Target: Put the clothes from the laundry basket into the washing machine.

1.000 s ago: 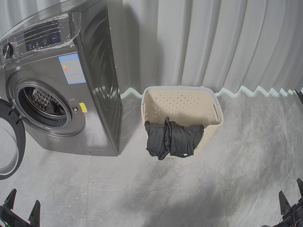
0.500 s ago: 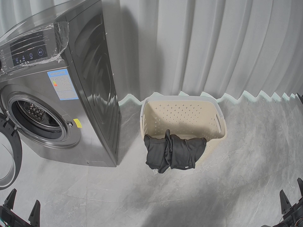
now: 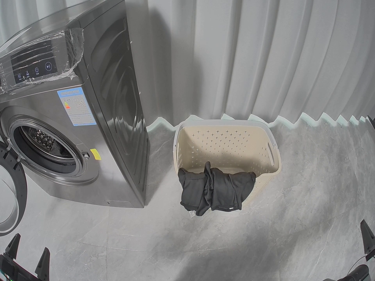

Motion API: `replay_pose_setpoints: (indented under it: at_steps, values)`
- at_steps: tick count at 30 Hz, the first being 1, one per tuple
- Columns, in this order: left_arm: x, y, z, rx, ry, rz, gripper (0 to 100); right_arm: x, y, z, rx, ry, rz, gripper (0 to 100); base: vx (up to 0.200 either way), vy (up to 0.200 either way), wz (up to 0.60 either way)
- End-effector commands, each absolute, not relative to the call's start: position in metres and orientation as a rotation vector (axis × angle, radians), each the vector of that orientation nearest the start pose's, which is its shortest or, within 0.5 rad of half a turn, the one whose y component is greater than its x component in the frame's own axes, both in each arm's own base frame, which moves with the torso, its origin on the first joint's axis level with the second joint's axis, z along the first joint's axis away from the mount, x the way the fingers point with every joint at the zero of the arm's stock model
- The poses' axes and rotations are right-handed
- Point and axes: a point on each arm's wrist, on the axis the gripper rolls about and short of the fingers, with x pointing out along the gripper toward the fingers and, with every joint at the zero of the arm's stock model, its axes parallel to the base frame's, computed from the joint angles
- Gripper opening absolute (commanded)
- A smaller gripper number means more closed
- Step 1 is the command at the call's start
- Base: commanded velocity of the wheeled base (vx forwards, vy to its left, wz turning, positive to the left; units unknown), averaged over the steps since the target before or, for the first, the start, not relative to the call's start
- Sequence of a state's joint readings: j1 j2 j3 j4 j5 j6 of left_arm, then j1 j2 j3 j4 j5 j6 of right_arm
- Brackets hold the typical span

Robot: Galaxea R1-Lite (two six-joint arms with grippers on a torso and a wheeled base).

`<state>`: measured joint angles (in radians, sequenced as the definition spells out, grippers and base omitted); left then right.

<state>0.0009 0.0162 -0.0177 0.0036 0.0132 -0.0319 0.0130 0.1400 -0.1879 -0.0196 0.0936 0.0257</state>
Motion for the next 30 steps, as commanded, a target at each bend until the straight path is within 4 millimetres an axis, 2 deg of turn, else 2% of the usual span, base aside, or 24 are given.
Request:
replay_pose_setpoints:
  at_steps: [1, 4, 9, 15, 28, 30]
  values:
    - [-0.023, 0.000, 0.075, -0.032, 0.003, 0.015, 100, 0.008, 0.003, 0.149, 0.028, 0.140, 0.149, 100, 0.000, 0.000, 0.00]
    - [-0.023, 0.000, 0.075, -0.032, 0.003, 0.014, 100, 0.027, 0.005, 0.156, 0.034, 0.226, 0.198, 100, 0.000, 0.000, 0.00]
    - [-0.023, 0.000, 0.076, -0.032, 0.001, 0.014, 100, 0.047, 0.010, 0.160, 0.051, 0.325, 0.349, 100, 0.000, 0.000, 0.00]
    - [-0.023, 0.000, 0.076, -0.032, 0.001, 0.014, 100, 0.071, 0.015, 0.151, 0.061, 0.478, 0.376, 100, 0.000, 0.000, 0.00]
    - [-0.023, 0.000, 0.075, -0.034, 0.003, 0.014, 100, 0.113, 0.028, 0.136, 0.088, 0.651, 0.424, 100, 0.000, 0.000, 0.00]
    - [-0.023, 0.000, 0.075, -0.034, 0.003, 0.014, 100, 0.120, 0.033, 0.132, 0.098, 0.655, 0.442, 100, 0.200, 0.000, 0.00]
